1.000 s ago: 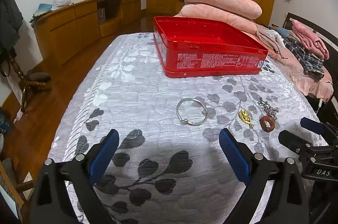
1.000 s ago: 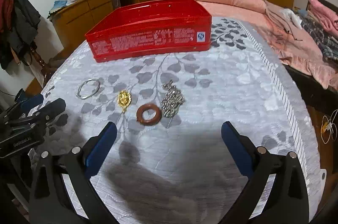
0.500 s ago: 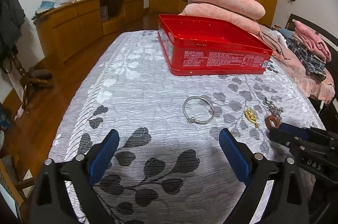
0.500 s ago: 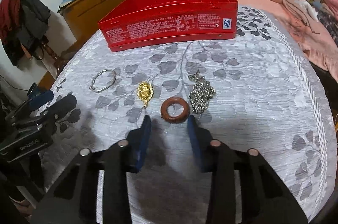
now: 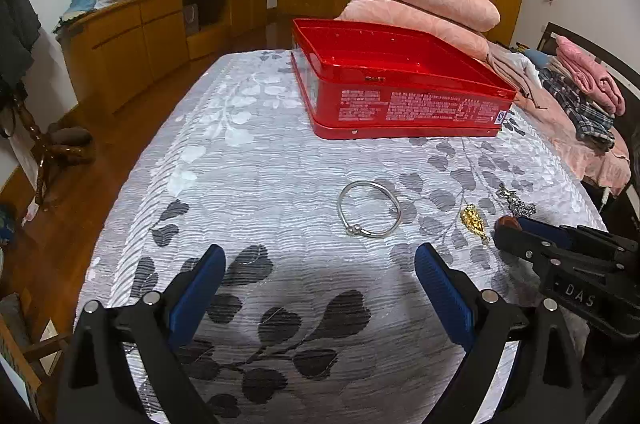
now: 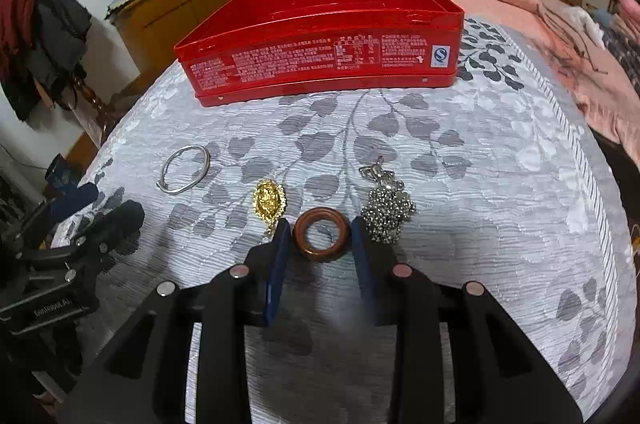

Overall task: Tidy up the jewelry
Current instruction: 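Withdraw both tools from the tin toward the silver ring and brown ring, then grasp the silver ring with left tool while right tool grasps the brown ring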

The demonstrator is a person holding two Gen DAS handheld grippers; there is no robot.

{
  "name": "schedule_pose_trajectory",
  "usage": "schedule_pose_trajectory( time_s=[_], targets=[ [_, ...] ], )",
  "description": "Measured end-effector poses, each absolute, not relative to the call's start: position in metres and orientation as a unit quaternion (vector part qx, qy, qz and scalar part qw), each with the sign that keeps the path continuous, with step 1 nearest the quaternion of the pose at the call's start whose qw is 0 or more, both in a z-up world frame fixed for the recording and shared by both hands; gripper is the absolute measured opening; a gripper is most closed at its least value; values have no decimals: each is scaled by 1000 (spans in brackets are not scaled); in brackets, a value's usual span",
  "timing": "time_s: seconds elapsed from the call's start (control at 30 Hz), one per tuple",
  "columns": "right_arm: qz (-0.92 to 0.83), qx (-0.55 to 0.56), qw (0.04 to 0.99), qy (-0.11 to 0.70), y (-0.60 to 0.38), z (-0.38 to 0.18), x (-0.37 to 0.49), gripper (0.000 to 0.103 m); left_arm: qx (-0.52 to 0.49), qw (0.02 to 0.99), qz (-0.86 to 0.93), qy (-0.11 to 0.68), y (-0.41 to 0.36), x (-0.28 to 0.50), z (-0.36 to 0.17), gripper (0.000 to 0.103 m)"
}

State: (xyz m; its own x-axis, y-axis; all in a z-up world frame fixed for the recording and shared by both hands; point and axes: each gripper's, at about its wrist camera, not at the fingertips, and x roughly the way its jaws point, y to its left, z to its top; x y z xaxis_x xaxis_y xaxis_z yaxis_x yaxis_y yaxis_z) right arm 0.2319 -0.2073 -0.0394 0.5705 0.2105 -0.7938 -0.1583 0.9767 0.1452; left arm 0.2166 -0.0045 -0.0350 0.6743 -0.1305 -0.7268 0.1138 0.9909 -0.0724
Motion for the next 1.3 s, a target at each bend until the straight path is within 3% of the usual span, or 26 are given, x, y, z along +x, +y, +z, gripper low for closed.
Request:
schedule_pose_trajectory(
  time_s=[0.57, 0.77, 0.9, 0.93, 1.3],
  targets=[
    [105, 38, 893, 436, -222, -30, 224, 29, -14, 892, -73, 445, -24, 252, -47, 91],
    [109, 41, 892, 436, -221, -32, 225, 29, 14, 893, -66, 444, -32, 258, -47, 72],
    [110, 43, 892, 437, -222, -32, 225, 29, 28, 896, -80, 437, -37, 253, -45, 45],
    [109, 43, 892, 437, -222, -32, 225, 29, 29, 896, -80, 436, -37, 253, -44, 42],
    [109, 41, 893, 436, -222, -32, 225, 29, -1, 901, -101, 423, -22, 240, -31, 40]
  ],
)
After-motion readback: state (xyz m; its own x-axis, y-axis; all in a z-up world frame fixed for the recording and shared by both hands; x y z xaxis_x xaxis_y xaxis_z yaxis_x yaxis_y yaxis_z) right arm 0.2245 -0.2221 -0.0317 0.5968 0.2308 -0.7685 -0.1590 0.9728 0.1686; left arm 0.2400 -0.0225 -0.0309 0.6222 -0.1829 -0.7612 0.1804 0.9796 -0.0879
